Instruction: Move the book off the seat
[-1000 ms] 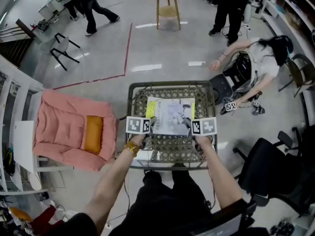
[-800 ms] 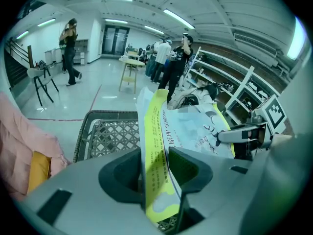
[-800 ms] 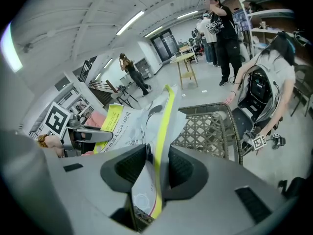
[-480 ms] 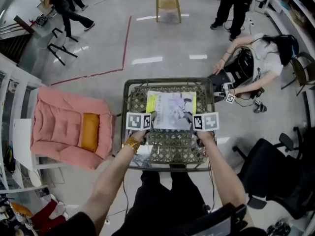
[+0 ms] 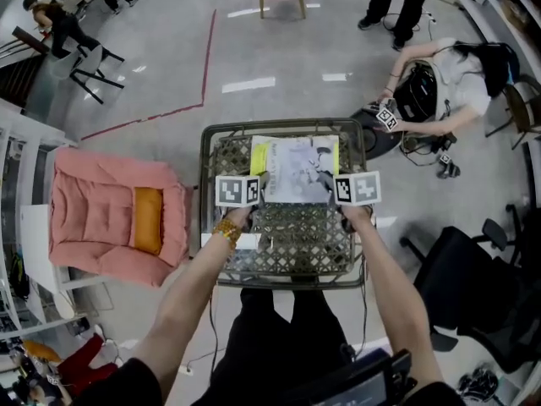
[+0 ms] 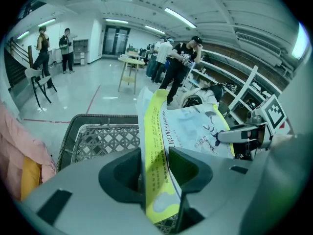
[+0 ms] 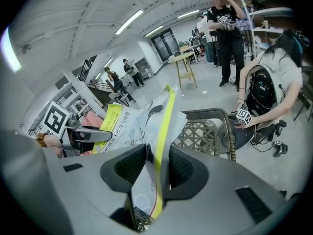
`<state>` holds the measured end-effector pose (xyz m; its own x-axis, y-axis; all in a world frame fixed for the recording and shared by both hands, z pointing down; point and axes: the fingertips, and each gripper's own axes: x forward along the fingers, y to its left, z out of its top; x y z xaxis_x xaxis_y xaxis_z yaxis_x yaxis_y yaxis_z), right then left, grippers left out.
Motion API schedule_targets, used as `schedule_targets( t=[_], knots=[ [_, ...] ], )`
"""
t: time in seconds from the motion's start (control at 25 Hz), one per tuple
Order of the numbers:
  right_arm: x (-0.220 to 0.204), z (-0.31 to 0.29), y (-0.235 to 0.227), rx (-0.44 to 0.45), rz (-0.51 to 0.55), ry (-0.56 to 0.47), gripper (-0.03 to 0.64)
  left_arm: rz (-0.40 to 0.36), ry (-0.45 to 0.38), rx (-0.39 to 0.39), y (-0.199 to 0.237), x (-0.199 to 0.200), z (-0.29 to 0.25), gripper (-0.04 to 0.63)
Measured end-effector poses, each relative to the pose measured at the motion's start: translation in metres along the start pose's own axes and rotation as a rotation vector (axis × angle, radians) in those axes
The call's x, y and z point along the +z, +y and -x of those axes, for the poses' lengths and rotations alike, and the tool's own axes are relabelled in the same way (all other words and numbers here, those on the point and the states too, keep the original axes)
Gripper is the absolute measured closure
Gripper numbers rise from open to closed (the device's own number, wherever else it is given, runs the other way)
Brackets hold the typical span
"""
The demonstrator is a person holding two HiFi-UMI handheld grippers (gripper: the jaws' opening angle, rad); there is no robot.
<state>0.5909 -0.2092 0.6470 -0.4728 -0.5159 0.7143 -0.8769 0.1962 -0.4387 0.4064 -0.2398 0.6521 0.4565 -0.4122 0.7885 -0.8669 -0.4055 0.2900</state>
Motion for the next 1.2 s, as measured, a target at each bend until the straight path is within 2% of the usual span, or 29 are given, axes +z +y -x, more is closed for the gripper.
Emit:
schedule_targets(
  t=[0.44, 1.2],
  knots=[
    [0.023, -0.021, -0.028, 0.0, -0.003, -0.007, 0.482, -0.007, 0.0, 0.013, 0.003, 0.026, -0.033, 0.428],
    [0.027, -0.062, -0.086, -0.034, -0.041, 0.02, 0.477, -0.006, 0.037, 0.005, 0.007, 0.036, -0.107, 0.426]
  ],
)
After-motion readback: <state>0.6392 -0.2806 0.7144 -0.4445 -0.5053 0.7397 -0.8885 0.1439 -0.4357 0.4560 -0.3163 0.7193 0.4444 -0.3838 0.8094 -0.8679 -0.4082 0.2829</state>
